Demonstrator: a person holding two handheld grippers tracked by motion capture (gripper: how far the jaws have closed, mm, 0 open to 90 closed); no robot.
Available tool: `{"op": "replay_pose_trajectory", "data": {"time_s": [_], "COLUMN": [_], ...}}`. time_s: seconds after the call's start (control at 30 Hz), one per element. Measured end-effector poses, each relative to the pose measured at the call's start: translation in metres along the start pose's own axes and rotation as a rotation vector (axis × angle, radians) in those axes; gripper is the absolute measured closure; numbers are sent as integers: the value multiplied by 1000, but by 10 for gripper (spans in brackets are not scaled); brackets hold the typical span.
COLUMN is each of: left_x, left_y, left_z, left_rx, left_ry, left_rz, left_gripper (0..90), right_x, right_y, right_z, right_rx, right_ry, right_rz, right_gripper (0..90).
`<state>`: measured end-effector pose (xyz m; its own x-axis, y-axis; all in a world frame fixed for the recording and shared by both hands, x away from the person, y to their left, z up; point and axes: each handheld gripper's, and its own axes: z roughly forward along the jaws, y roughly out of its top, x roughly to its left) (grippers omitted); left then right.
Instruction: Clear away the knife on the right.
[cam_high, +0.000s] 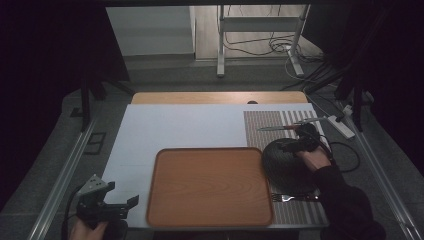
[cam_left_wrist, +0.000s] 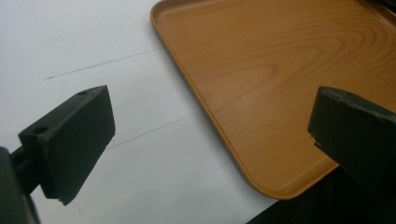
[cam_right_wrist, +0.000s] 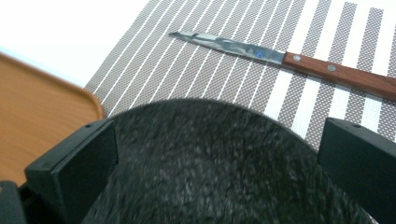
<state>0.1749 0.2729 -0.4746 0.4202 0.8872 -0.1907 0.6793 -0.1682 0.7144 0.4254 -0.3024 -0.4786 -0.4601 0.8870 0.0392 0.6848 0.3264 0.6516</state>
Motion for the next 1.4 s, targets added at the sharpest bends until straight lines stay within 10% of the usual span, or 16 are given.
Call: {"op": "replay_pose_trajectory", "data": {"time_s": [0.97, 1.4], "left_x": [1, 2], "left_y": [0, 0], "left_z": [0, 0], "left_rx": [0, 0], "left_ry": [-8, -9], "left_rz": [-4, -9], "left_gripper": [16, 16], "right_x": [-38, -60], "right_y": [32, 43], "right_z": [39, 48], "right_rx": [1, 38], "right_ry": [-104, -96], "right_rz": [58, 43], "right_gripper": [21, 505]}}
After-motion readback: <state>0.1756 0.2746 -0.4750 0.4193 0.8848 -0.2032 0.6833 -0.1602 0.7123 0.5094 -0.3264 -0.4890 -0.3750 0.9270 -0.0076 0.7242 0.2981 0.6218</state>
